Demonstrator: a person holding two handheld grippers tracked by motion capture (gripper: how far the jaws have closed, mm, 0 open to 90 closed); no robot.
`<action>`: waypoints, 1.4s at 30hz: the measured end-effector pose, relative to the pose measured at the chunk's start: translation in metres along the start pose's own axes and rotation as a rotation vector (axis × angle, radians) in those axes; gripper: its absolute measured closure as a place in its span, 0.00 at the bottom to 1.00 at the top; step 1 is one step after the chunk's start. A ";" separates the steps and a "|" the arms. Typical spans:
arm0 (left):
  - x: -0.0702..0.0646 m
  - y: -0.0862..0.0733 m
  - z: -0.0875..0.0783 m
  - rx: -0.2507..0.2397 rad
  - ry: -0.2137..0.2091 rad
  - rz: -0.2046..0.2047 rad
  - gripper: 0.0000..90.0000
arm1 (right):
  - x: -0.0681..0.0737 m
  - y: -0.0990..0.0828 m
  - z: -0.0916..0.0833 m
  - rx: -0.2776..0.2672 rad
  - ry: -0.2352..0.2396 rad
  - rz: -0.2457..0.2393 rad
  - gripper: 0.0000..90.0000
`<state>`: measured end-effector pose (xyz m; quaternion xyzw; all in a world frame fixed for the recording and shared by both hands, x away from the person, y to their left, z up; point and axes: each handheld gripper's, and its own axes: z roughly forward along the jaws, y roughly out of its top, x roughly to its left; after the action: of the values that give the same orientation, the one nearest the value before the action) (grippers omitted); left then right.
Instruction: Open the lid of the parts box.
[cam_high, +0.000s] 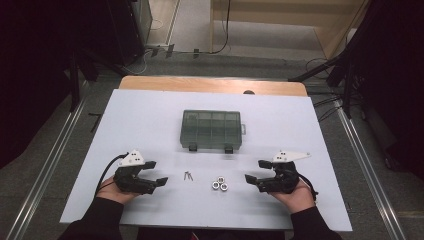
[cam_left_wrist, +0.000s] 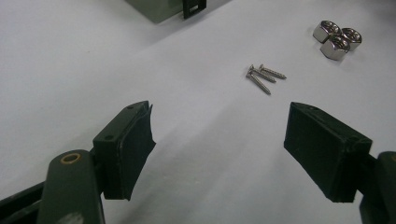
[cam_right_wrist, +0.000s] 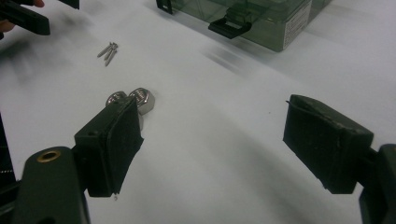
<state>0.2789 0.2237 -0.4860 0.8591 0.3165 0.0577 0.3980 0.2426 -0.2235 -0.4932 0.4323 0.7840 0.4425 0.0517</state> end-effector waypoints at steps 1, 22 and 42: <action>0.000 0.000 0.000 0.000 -0.001 0.002 0.26 | -0.001 0.001 0.001 -0.003 -0.003 0.001 0.22; 0.001 0.003 0.005 0.028 0.010 -0.010 0.26 | -0.019 0.026 0.013 0.012 -0.043 0.018 0.24; -0.003 0.003 0.005 0.018 0.011 -0.004 0.26 | -0.030 0.051 0.031 0.021 -0.085 0.004 0.33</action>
<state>0.2803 0.2174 -0.4871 0.8618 0.3209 0.0585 0.3885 0.3081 -0.2132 -0.4833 0.4527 0.7849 0.4156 0.0797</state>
